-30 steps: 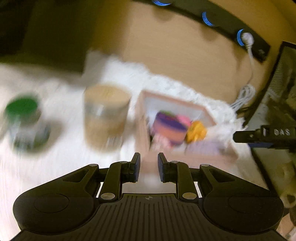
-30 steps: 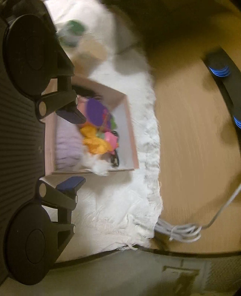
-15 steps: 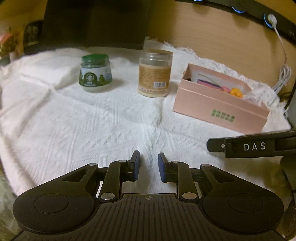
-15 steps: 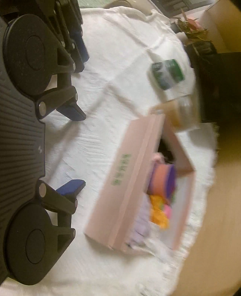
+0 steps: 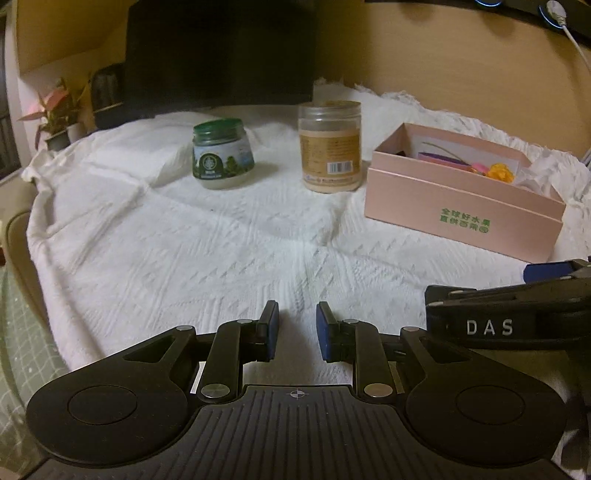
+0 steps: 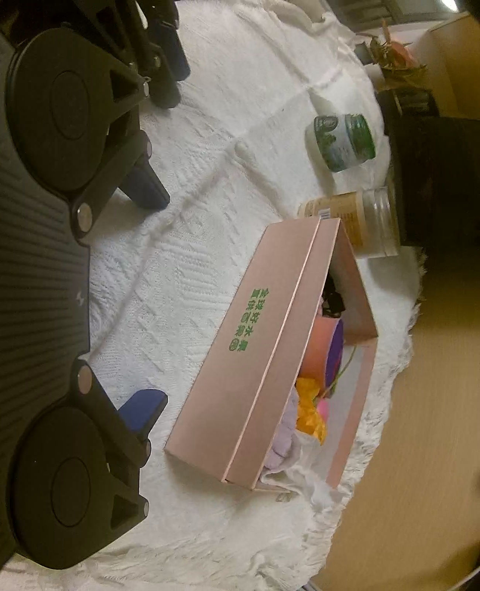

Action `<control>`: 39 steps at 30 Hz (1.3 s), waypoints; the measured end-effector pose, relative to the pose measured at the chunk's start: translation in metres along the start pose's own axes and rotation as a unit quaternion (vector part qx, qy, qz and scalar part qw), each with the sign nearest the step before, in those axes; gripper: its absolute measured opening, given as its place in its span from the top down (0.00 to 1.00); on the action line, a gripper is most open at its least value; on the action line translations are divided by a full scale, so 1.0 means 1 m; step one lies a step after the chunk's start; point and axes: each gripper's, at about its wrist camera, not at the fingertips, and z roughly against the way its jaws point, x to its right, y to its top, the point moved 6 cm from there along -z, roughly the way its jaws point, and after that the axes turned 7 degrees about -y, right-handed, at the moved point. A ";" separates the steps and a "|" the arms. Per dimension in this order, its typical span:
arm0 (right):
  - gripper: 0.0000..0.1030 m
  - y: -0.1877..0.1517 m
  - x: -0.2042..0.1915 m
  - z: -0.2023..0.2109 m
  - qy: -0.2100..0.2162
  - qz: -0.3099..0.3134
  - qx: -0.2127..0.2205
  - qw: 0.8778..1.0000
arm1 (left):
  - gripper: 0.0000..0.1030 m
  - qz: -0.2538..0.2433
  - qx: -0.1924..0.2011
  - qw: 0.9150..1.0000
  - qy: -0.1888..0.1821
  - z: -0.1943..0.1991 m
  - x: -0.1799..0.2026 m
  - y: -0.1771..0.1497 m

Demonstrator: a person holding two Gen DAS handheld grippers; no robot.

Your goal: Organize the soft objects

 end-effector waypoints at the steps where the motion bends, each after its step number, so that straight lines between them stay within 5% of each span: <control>1: 0.00 -0.001 0.000 0.000 -0.001 0.001 0.004 1.000 | 0.76 0.006 -0.001 1.000 -0.002 -0.001 -0.001 0.001; 39: 0.00 -0.001 0.000 0.000 0.004 0.004 0.016 1.000 | 0.71 0.017 0.000 1.000 -0.010 -0.006 -0.005 0.004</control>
